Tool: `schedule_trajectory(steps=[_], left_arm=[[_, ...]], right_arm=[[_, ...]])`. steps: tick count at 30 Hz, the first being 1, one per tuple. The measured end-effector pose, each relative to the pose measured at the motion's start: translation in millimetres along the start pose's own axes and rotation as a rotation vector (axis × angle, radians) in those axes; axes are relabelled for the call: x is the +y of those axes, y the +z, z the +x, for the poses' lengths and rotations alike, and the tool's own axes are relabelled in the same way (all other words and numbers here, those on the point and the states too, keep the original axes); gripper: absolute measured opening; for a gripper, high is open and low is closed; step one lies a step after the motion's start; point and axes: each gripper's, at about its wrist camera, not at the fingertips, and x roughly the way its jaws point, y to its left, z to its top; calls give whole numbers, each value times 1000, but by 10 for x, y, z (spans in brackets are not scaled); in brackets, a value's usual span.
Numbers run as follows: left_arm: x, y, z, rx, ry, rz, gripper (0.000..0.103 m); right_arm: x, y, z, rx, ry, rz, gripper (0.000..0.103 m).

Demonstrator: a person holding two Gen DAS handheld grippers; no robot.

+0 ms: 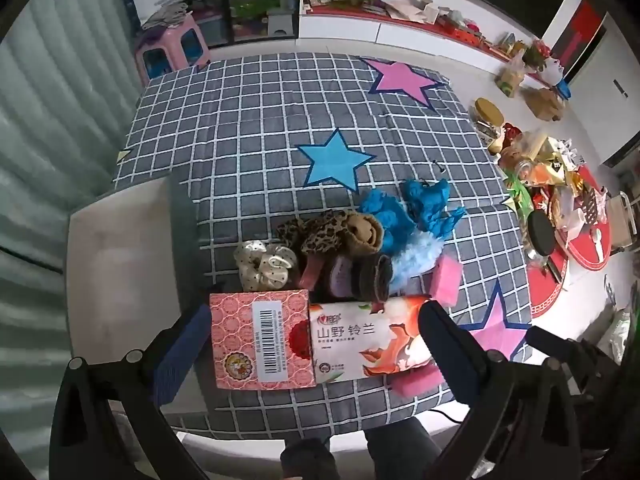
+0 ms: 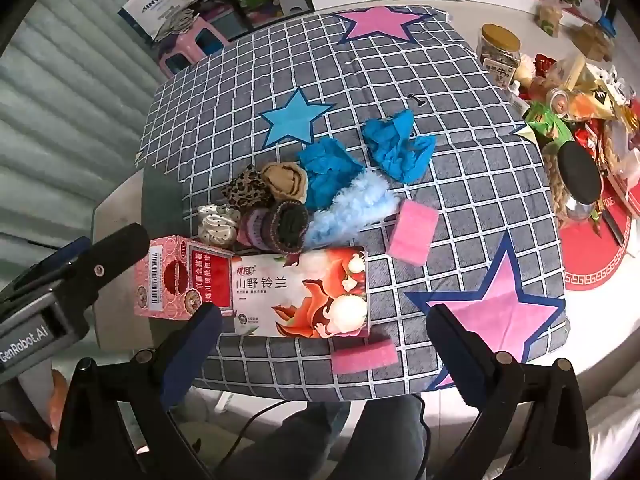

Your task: Organize soft objects

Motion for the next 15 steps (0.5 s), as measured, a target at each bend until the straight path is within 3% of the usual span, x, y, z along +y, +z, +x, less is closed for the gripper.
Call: schedule_trajectory(steps=[2,15], left_arm=[[-21,155,29,31,11,6,103],[123,107,76,53,12,6,103]], right_arm=[[42,-18,19,-10,-26,-23,103],[21,46,-22,8,-7,-25,103]])
